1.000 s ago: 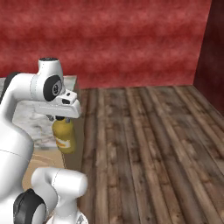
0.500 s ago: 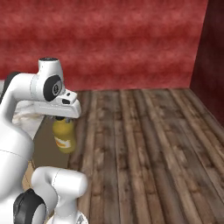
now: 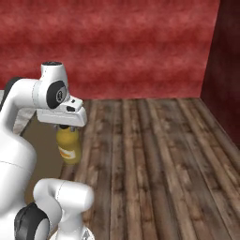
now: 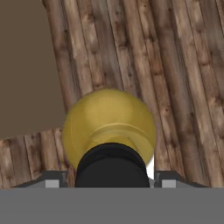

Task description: There is a wine glass and glass cup on the dining counter. Place the wine bottle next to the wine glass and the juice bottle next to the glass cup.

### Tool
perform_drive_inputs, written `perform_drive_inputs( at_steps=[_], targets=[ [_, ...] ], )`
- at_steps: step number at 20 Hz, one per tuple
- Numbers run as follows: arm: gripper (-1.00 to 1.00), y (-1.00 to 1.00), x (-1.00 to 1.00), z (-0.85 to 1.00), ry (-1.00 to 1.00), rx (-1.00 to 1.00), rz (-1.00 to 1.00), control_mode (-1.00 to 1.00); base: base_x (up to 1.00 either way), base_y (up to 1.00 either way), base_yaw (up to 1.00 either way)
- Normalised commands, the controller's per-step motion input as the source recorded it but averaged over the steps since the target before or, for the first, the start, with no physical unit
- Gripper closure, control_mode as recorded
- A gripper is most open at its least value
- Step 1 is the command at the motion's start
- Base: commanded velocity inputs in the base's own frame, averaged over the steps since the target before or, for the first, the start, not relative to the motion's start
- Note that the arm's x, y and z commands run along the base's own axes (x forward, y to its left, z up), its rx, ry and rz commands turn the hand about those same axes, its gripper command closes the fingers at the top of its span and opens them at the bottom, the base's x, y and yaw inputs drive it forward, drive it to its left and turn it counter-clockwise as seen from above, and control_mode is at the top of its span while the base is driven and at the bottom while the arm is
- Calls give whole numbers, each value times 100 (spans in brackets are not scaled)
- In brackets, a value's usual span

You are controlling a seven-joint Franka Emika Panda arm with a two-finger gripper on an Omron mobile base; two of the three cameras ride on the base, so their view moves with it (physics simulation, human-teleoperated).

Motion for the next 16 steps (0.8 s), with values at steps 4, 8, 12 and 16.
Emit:
perform_drive_inputs(
  at_steps=[4, 8, 12, 16],
  targets=[
    [100, 0, 0, 0, 0, 0, 0, 100, 69, -42, 1],
    [100, 0, 0, 0, 0, 0, 0, 100, 71, -41, 1],
    [100, 0, 0, 0, 0, 0, 0, 100, 72, -40, 0],
    [100, 0, 0, 0, 0, 0, 0, 100, 74, -38, 0]
  ],
)
